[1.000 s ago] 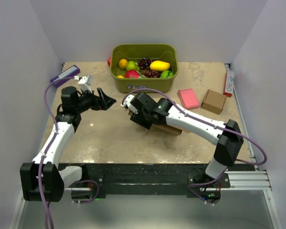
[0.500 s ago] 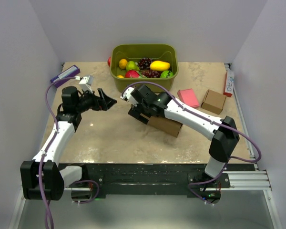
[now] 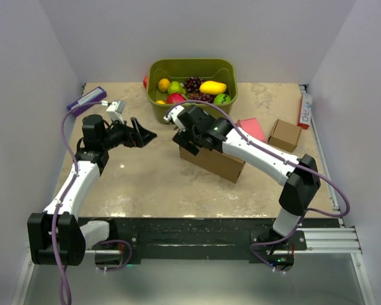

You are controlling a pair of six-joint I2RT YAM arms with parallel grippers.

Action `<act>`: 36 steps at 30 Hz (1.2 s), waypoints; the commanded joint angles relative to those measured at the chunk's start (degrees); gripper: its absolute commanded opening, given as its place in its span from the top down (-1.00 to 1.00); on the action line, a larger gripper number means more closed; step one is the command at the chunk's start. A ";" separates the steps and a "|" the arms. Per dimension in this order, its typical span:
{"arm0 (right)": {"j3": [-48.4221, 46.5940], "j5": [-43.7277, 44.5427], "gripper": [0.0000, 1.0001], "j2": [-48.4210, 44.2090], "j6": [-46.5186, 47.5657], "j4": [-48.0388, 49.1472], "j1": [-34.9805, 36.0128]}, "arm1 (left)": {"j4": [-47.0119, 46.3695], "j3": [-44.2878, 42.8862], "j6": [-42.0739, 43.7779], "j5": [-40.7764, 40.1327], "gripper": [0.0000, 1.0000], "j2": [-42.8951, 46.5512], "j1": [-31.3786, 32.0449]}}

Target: Fold the paper box

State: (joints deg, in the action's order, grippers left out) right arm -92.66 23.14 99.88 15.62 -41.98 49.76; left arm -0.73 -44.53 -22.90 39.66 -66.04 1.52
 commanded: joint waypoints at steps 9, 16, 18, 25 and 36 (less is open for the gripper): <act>4.15 5.52 -0.97 -18.03 -7.43 9.02 -0.27 | -5.86 -0.47 0.57 4.64 -0.92 0.56 1.64; 16.88 12.62 -0.97 -28.92 -26.72 4.28 -0.19 | -4.02 -0.91 3.55 1.39 -0.91 1.17 5.86; 19.44 15.53 -0.97 -32.36 -32.46 1.29 -0.10 | -3.84 -1.17 5.05 -0.80 -0.92 1.35 7.78; 28.06 19.40 -0.94 -47.31 -45.67 -4.60 -0.19 | -5.58 -4.86 7.96 -5.73 -0.90 -1.71 11.66; 29.91 22.30 -0.81 -47.76 -47.96 -8.03 -0.19 | -5.51 -14.17 8.57 -6.35 -0.88 -12.61 13.42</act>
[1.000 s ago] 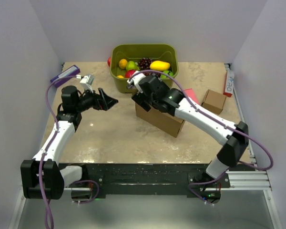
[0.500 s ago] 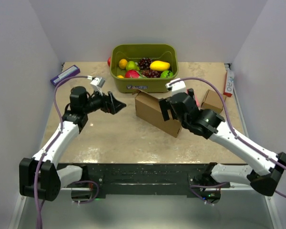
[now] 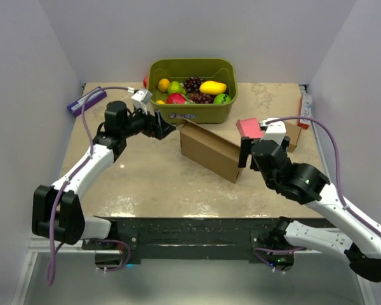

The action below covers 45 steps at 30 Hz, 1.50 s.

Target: Fold the paper box

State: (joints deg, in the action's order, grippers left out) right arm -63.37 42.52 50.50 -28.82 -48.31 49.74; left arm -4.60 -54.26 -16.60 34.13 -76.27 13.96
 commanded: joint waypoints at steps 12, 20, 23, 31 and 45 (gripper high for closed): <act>2.73 2.21 -0.58 0.91 -3.52 0.33 -0.17 | -3.04 -9.72 4.73 -2.31 -0.79 -10.12 3.45; 3.69 2.39 -0.43 -0.05 -4.23 -0.64 -0.17 | -4.01 -10.69 5.17 -1.96 -0.57 -12.50 4.94; 4.49 2.65 -0.40 -0.05 -4.32 -0.46 -0.17 | -3.84 -11.04 5.61 -2.05 -0.52 -13.46 5.38; 7.03 4.94 -0.29 -0.41 -2.13 3.30 -0.08 | -4.80 -10.87 5.09 -1.44 -0.32 -14.17 5.64; 7.91 3.80 -0.19 3.99 3.41 8.94 -3.76 | -7.00 -10.25 3.51 -0.12 -0.03 -14.70 5.73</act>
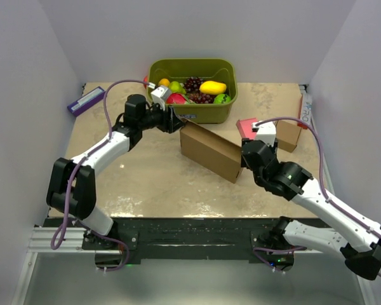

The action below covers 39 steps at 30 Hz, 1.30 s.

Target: Fold the paper box

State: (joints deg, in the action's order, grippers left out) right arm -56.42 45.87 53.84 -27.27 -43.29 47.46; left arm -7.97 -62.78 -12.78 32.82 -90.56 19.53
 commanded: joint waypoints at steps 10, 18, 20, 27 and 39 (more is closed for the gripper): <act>2.46 -3.33 0.04 1.62 3.01 6.81 -4.13 | -4.78 -1.20 -1.99 1.90 0.54 -0.14 0.51; 2.11 -3.77 0.50 2.49 3.54 7.25 -4.66 | -3.29 -0.59 -1.64 0.06 0.89 2.40 2.35; 1.58 -3.77 0.56 3.02 3.71 7.25 -4.83 | -1.88 0.03 -1.64 -2.66 0.92 4.50 2.97; -0.53 -4.99 0.74 4.86 3.89 7.78 -4.84 | 2.34 3.89 -4.44 -9.96 1.00 10.14 4.20; -3.60 -7.90 0.79 9.79 4.50 8.92 -4.92 | 5.42 7.59 -6.74 -12.95 1.00 17.35 4.82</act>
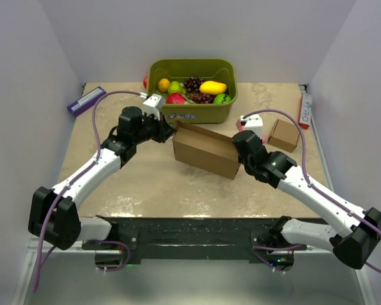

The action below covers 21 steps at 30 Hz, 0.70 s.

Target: Fold the paper box

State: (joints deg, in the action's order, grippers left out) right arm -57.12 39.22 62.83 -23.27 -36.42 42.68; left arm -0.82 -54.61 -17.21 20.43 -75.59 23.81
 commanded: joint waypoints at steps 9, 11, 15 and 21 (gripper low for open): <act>-3.34 -1.61 0.80 2.47 0.50 2.50 -0.14 | -0.76 -1.03 -2.74 -0.30 1.00 1.24 0.45; -3.26 -1.78 0.81 2.65 0.42 2.50 -0.14 | -0.76 -0.94 -3.00 -0.12 1.00 0.71 0.53; -2.99 -1.69 0.82 2.65 0.59 2.76 -0.22 | -0.76 -1.11 -3.88 0.66 1.00 -0.08 0.53; -2.73 -1.34 0.85 3.26 0.77 2.94 -0.23 | -1.20 -1.99 -5.63 1.37 1.00 0.44 0.36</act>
State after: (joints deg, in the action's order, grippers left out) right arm -58.28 39.00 65.30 -22.52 -35.59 42.33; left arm 0.62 -54.61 -19.33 18.24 -75.55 23.77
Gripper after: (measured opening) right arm 0.083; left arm 0.084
